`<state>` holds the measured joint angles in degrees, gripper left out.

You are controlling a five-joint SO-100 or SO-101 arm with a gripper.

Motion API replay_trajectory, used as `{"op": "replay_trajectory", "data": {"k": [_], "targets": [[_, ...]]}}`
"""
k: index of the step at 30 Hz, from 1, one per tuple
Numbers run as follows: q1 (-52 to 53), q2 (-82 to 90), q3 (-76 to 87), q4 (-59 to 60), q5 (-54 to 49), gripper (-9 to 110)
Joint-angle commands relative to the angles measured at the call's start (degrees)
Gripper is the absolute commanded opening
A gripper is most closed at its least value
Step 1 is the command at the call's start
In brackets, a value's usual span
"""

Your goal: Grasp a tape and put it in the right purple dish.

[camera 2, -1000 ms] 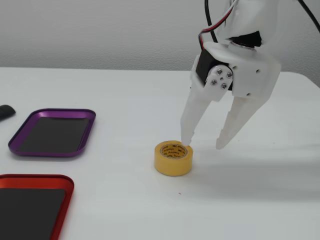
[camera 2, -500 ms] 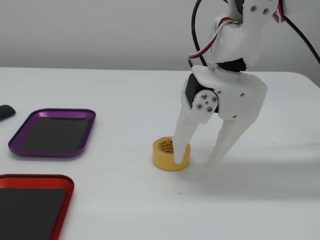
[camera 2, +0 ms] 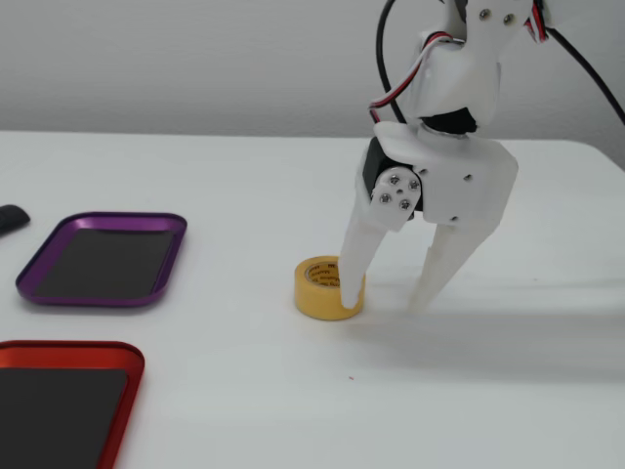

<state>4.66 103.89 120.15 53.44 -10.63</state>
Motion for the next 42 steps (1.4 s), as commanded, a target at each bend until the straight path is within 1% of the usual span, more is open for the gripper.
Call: {"op": "replay_trajectory", "data": {"k": [1,11,16,21,28,32,38,42], "targets": [[0.35,4.48,-1.93,0.7,0.0,16],[0.62,5.27,-1.93,0.0,-0.18,16],[3.87,5.19,-1.93,-0.18,-0.18,16],[6.24,5.19,-1.41,-2.2,-3.96,16],[6.77,4.66,-0.18,-4.22,-4.22,16],[6.24,1.41,0.79,-5.71,-4.22,16],[6.77,-4.83,4.39,-12.04,-4.13,16],[6.68,-6.33,4.04,-11.78,-4.13,16]]}}
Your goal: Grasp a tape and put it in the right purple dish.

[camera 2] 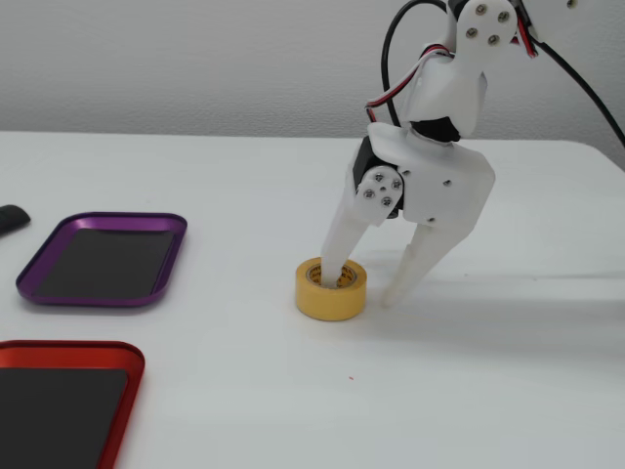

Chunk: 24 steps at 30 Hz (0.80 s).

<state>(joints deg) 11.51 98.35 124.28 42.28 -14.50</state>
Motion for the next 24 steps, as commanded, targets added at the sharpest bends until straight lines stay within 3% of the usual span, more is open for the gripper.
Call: {"op": "replay_trajectory", "data": {"k": [1,3,7,14,24], "targets": [[-0.18,-0.79,-0.09,-0.62,-0.26,16],[-0.26,-0.79,0.09,-0.79,-0.26,14],[-0.7,-0.7,-0.26,-1.05,0.44,-2],[-0.97,3.52,-1.32,-0.35,1.14,-1],[-5.89,35.95,-0.79,-0.88,3.08,-1]]}}
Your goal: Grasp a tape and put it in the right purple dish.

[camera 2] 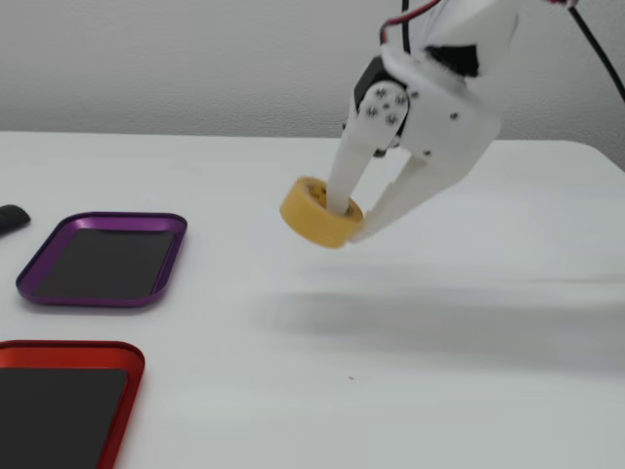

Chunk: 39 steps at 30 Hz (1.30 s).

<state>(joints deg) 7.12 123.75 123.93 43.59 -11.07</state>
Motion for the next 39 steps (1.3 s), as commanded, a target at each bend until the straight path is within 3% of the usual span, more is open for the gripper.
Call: {"op": "replay_trajectory", "data": {"k": [1,8,11,24,31,39], "targets": [[-2.37,13.45,-0.18,-5.1,-0.35,-1],[-3.87,14.94,9.14,-34.89,-4.57,-1],[-3.87,8.17,9.14,-40.69,-8.7,-1],[2.46,-37.18,-24.61,-40.17,-9.49,-1],[4.75,-45.35,-36.39,-35.07,-9.49,-1],[5.27,-48.08,-37.71,-34.01,-9.49,0]]}}
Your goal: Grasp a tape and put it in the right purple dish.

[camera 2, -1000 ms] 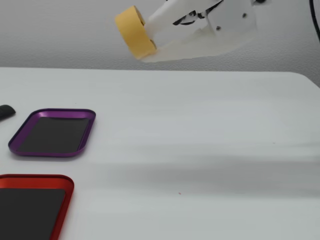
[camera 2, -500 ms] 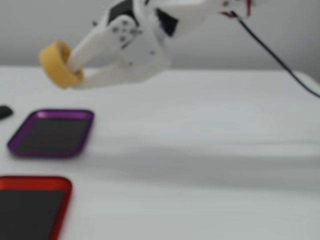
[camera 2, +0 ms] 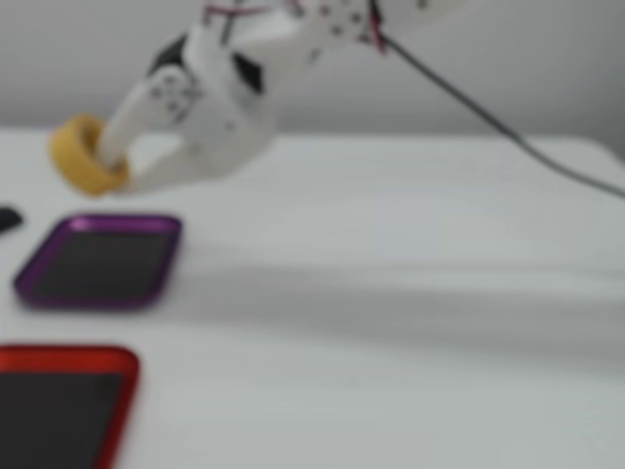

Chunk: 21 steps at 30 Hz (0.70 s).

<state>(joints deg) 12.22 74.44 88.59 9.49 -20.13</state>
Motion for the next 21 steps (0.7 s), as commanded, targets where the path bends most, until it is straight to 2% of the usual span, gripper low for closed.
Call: {"op": "replay_trajectory", "data": {"k": [1,9,12,21], "targets": [[0.18,1.32,-2.29,0.09,-0.44,0],[0.09,1.76,-2.02,0.35,-0.44,0],[0.09,1.76,-2.02,3.78,-0.44,0],[1.32,1.85,-2.64,12.04,0.09,10]]}}
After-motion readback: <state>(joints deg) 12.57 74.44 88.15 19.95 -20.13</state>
